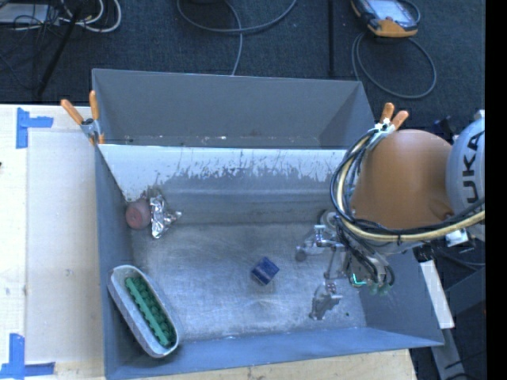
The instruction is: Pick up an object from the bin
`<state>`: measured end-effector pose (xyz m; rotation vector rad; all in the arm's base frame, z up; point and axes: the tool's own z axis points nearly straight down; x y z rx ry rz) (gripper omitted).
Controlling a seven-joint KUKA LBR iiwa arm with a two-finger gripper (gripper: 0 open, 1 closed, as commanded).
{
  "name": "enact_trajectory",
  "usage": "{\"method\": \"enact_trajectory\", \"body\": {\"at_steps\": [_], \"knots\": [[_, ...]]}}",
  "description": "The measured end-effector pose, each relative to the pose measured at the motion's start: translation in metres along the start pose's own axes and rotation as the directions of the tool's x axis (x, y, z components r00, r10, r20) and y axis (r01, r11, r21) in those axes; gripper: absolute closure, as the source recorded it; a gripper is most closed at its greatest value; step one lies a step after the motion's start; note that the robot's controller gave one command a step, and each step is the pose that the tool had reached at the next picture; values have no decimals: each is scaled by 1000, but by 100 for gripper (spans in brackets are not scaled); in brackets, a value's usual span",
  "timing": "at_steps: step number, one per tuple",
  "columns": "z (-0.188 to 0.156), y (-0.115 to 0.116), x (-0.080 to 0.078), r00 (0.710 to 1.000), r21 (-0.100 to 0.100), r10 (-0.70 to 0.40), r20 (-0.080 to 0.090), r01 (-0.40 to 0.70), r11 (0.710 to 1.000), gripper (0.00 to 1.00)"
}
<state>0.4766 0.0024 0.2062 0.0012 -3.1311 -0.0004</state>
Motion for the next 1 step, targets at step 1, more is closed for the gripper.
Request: {"method": "enact_trajectory", "body": {"at_steps": [1], "knots": [[107,3,-52,998,0,60,3,-60,998,0]]}}
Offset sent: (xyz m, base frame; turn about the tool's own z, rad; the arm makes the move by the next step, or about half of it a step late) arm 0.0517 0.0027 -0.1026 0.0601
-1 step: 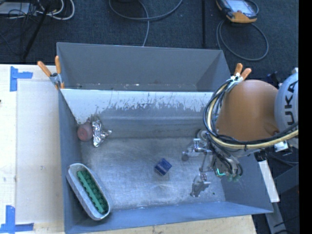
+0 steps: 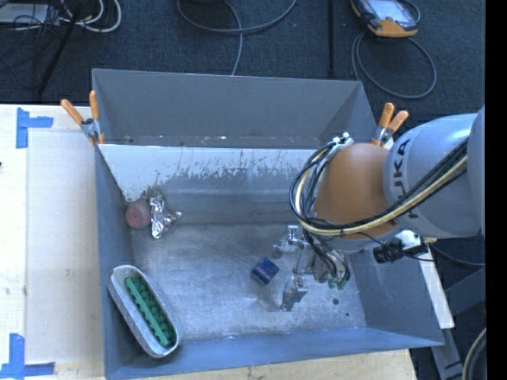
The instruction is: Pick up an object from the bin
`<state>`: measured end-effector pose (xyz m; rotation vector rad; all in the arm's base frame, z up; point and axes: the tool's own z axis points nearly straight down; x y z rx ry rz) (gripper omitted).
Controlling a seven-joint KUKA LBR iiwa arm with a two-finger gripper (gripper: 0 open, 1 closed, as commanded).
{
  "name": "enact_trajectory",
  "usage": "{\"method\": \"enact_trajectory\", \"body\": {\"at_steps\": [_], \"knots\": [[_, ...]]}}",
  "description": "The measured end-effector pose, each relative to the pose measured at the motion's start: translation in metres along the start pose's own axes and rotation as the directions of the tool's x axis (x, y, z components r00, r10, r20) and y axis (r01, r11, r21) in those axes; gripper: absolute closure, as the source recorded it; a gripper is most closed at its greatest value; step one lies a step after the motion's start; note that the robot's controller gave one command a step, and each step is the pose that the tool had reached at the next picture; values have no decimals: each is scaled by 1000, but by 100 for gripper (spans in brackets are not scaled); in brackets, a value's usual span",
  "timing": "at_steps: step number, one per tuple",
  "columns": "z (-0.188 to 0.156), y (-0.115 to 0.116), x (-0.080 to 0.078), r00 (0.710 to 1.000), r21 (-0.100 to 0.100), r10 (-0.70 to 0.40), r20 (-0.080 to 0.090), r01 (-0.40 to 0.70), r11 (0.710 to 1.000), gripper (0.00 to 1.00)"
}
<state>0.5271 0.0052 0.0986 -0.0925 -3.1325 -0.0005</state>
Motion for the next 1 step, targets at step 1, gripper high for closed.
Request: {"method": "enact_trajectory", "body": {"at_steps": [1], "knots": [[24,27,-19,995,1,-102,9,102,995,0]]}}
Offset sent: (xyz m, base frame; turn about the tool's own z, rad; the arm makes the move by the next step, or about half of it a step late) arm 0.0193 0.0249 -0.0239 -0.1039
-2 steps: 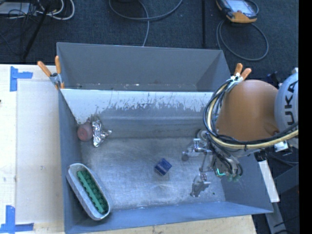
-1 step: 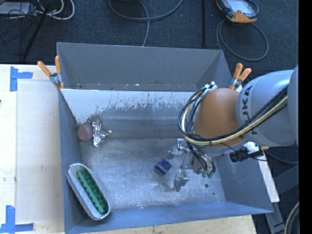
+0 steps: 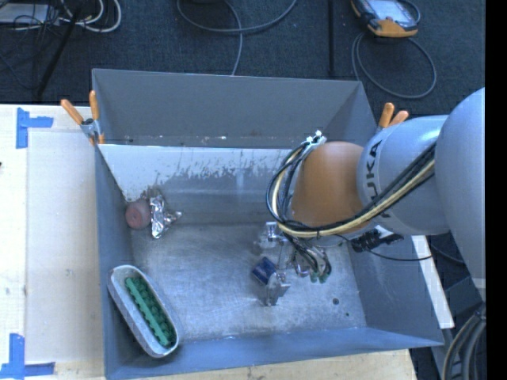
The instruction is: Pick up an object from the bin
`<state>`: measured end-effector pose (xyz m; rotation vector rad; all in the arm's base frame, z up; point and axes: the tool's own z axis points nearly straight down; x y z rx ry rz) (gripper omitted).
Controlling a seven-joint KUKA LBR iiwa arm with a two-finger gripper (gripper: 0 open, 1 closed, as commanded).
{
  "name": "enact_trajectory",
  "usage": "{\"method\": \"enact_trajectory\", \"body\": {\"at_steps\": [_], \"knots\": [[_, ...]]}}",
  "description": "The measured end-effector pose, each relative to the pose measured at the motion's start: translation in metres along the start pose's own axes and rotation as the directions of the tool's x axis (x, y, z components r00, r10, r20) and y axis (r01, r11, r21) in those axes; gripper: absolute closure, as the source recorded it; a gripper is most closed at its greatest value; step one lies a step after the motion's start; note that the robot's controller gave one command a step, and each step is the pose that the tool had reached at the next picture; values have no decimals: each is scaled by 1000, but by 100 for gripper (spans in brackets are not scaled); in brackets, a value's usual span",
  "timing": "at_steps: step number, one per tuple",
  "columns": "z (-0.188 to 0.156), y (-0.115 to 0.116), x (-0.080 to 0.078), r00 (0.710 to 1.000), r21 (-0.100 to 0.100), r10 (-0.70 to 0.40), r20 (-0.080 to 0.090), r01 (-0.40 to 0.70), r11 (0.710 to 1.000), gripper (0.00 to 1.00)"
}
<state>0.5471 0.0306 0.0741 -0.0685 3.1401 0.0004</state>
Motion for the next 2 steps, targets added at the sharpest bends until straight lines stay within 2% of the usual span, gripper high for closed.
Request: {"method": "enact_trajectory", "body": {"at_steps": [1,2], "knots": [[-3,0,0,1000,0,1,-1,-1,1000,100],[-183,-25,27,982,2,-190,6,190,982,100]]}}
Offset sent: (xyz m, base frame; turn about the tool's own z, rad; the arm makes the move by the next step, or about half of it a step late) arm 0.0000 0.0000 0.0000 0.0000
